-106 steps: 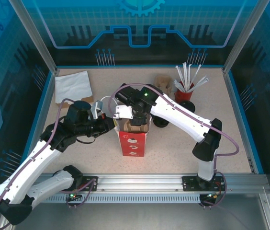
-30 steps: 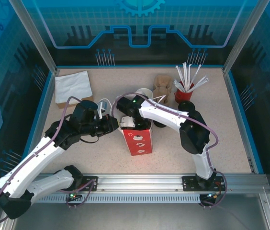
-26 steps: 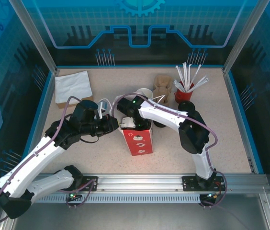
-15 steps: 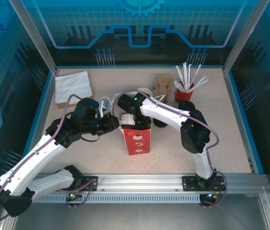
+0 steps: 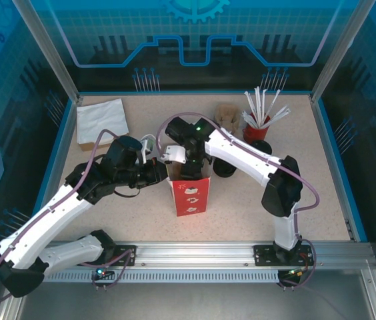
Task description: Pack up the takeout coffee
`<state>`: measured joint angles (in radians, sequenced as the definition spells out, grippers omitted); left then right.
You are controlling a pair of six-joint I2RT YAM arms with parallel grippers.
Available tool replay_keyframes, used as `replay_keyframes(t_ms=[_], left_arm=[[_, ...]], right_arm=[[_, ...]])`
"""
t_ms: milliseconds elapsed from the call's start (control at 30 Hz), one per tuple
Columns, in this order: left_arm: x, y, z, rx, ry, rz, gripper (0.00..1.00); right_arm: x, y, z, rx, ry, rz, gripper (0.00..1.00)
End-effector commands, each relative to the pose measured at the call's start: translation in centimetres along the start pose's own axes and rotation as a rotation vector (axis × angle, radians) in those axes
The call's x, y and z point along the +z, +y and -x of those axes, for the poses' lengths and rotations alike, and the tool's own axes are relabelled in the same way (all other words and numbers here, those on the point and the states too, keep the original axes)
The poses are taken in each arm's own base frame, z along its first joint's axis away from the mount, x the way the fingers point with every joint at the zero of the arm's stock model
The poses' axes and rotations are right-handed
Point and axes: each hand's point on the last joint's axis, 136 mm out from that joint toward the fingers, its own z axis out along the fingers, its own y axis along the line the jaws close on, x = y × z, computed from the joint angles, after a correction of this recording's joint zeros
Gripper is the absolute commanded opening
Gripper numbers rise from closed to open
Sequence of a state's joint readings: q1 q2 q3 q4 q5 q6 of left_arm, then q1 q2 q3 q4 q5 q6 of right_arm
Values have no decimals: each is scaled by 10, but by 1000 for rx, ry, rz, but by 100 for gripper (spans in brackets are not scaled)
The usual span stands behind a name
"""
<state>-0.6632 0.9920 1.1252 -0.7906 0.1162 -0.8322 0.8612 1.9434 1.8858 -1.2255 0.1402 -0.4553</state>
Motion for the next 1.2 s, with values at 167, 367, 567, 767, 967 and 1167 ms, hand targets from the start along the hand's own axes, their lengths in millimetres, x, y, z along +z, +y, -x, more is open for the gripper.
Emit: replay_keyframes(t_ms=[167, 367, 567, 767, 967, 1167], left_arm=[[-6, 2, 2, 23, -20, 22, 11], [-8, 3, 3, 21, -29, 28, 10], [-8, 4, 2, 19, -27, 34, 10], [-7, 6, 3, 17, -28, 42, 9], [-7, 4, 4, 17, -31, 39, 8], [-7, 0, 7, 23, -32, 38, 8]], right_arm=[[-53, -11, 11, 64, -149, -35, 75], [-76, -15, 13, 85, -207, -58, 85], [-99, -19, 12, 112, -273, -72, 89], [-134, -17, 17, 151, -411, -55, 95], [-176, -20, 21, 207, -566, -64, 98], [-225, -30, 14, 292, -719, -114, 100]])
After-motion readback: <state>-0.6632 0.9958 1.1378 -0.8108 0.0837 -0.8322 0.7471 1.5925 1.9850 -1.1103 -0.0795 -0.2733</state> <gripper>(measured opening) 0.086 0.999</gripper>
